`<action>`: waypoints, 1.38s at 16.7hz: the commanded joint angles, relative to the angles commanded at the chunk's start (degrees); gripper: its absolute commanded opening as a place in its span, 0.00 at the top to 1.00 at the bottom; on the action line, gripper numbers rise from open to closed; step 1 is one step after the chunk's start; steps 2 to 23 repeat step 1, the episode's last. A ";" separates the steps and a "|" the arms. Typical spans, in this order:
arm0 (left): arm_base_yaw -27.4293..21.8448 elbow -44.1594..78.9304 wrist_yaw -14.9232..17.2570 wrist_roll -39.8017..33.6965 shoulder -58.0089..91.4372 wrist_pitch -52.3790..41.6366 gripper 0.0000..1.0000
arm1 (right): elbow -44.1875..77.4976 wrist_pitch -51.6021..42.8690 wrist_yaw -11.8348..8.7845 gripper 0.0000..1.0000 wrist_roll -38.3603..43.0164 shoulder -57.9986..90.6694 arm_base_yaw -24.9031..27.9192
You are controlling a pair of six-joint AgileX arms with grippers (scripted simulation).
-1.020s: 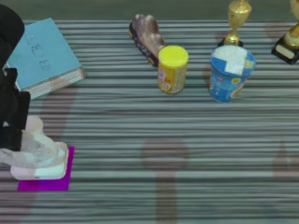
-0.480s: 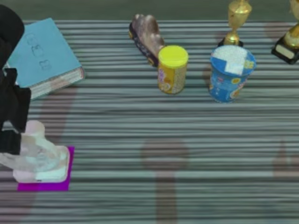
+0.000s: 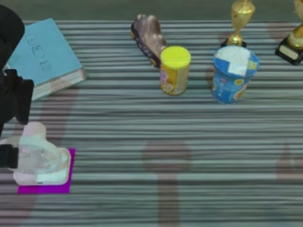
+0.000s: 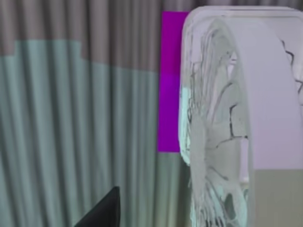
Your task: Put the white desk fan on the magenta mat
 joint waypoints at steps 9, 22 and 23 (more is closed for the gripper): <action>0.00 0.00 0.00 0.00 0.00 0.00 0.00 | 0.00 0.00 0.00 0.00 0.00 0.00 0.00; 0.00 0.00 0.00 0.00 0.00 0.00 0.00 | 0.00 0.00 0.00 0.00 0.00 0.00 0.00; 0.00 0.00 0.00 0.00 0.00 0.00 0.00 | 0.00 0.00 0.00 0.00 0.00 0.00 0.00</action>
